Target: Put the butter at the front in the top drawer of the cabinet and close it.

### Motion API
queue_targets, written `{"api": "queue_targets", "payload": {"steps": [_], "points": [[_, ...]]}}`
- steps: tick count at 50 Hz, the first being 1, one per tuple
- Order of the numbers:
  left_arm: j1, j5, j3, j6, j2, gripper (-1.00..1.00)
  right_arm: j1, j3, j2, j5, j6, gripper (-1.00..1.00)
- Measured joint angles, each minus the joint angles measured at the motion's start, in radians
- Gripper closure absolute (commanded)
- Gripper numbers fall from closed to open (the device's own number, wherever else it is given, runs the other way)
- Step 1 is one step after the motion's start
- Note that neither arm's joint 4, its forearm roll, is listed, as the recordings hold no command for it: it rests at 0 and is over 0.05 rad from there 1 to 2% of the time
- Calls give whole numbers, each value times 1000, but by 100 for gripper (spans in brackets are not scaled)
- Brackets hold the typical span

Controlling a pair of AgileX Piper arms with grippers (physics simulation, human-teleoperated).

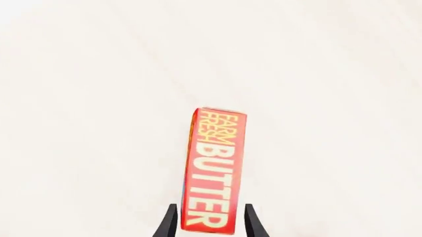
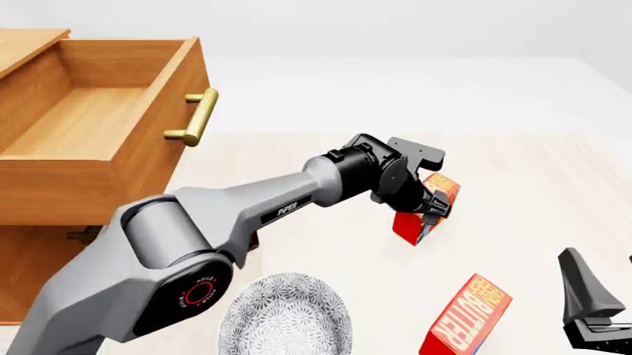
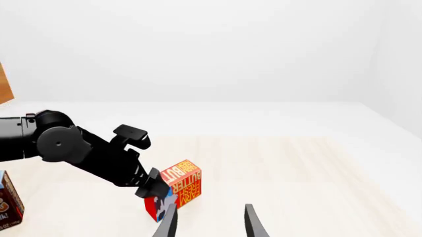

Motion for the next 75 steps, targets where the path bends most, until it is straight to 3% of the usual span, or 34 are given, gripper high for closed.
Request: {"api": "queue_targets", "payload": {"steps": [30, 46, 47, 58, 75], "points": [[-4, 12, -93, -26, 100, -100, 0, 0, 0, 0, 0, -100], [-5, 64, -210, -41, 188, -100, 0, 0, 0, 0, 0, -100], [-5, 71, -223, -41, 197, 100, 0, 0, 0, 0, 0, -100], [-9, 77, -246, -77, 207, 100, 0, 0, 0, 0, 0, -100], [-22, 65, -111, -67, 22, 100, 0, 0, 0, 0, 0, -100]]}}
